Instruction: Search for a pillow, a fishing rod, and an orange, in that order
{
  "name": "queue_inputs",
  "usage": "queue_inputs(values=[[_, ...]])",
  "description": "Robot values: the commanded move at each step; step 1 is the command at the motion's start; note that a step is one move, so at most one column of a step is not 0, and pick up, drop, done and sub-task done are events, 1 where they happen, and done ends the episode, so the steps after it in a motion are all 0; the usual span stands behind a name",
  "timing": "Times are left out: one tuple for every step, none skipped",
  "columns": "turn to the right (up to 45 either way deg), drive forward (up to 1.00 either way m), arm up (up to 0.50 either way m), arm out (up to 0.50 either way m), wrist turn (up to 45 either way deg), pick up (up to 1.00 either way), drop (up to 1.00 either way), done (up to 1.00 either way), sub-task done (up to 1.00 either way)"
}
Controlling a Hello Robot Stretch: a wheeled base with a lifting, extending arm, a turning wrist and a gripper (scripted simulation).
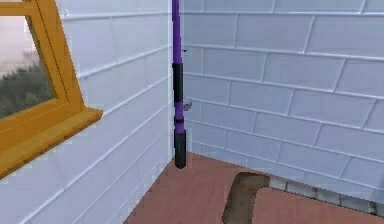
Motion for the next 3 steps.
queue_inputs(values=[[12.0,0.00,0.00,0.00,0.0,0.00,0.00,0.00,0.00],[0.0,0.90,0.00,0.00,0.0,0.00,0.00,0.00,0.00],[-30.0,0.00,0.00,0.00,0.0,0.00,0.00,0.00,0.00]])
